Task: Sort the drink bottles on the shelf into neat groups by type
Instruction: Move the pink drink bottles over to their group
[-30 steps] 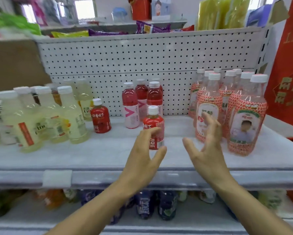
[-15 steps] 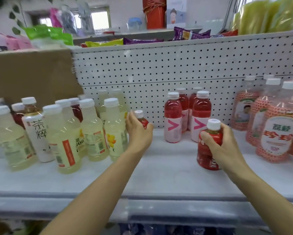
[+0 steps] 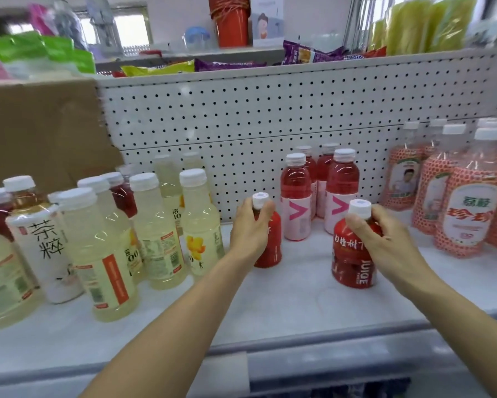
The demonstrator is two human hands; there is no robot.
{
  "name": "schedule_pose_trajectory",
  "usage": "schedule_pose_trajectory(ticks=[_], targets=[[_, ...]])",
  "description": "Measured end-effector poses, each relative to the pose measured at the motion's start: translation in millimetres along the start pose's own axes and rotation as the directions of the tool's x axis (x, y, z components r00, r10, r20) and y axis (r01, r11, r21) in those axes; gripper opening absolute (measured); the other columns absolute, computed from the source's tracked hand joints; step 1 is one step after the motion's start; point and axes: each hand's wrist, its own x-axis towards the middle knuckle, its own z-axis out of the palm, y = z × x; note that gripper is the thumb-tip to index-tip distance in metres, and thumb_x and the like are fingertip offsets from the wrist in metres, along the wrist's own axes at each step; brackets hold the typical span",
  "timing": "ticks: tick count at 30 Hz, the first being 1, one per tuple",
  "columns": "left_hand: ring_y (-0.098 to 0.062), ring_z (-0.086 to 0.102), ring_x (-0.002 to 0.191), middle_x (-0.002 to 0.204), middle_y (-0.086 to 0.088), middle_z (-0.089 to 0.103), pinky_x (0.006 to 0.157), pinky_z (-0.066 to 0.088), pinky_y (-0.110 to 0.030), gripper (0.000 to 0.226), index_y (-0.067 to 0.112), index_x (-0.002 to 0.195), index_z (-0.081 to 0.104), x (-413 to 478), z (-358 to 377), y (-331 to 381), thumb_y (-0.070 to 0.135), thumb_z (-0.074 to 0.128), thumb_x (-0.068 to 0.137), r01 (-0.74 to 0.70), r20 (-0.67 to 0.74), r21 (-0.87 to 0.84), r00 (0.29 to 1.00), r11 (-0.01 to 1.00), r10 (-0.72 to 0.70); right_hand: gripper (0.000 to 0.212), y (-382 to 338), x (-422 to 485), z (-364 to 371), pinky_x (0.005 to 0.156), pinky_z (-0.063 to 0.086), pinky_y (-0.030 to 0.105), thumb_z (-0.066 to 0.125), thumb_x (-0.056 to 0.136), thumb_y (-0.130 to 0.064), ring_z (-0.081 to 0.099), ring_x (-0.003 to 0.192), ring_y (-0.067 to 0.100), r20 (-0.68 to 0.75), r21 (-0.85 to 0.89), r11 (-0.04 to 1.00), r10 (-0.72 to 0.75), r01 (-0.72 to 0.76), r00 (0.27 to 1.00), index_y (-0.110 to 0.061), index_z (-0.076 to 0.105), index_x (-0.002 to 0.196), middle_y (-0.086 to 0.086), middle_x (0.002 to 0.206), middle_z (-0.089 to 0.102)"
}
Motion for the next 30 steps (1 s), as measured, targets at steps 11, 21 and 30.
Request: schedule_pose_trajectory(ticks=[11, 21, 30], targets=[[0.003, 0.058, 0.093, 0.099, 0.016, 0.063, 0.083, 0.044, -0.023, 0.017, 0.037, 0.101, 0.057, -90.8, -13.5, 37.4, 0.051, 0.048, 0.099, -0.047, -0.004, -0.177, 0.999, 0.983, 0.047, 0.017, -25.3, -36.6, 9.3, 0.092, 0.053, 0.038, 0.058, 0.094, -0.039, 0.065, 0.103, 0.016, 0.151, 0.187, 0.981, -0.069, 0.040, 0.986, -0.028, 0.064, 0.106, -0.003, 0.106, 0.070], [-0.017, 0.066, 0.102, 0.107, 0.000, 0.069, 0.096, 0.052, -0.041, 0.046, 0.027, 0.107, 0.060, -157.7, -70.3, 50.1, 0.066, 0.047, 0.084, -0.084, -0.185, -0.278, 0.982, 0.957, 0.032, 0.022, -66.7, -78.3, 34.0, 0.087, 0.054, 0.033, 0.056, 0.095, -0.038, 0.064, 0.096, 0.020, 0.242, 0.289, 0.952, -0.175, 0.102, 0.954, -0.019, 0.063, 0.102, 0.003, 0.098, 0.068], [-0.008, 0.067, 0.100, 0.107, 0.010, 0.069, 0.091, 0.053, -0.035, 0.049, 0.030, 0.115, 0.060, -185.3, -167.1, 19.8, 0.065, 0.048, 0.083, -0.034, -0.269, -0.286, 0.962, 0.958, -0.047, 0.034, -114.1, -113.9, 118.6, 0.067, 0.053, 0.013, 0.055, 0.084, -0.048, 0.068, 0.086, 0.007, 0.356, 0.377, 0.922, -0.234, 0.090, 0.905, -0.022, 0.066, 0.103, -0.006, 0.094, 0.072]])
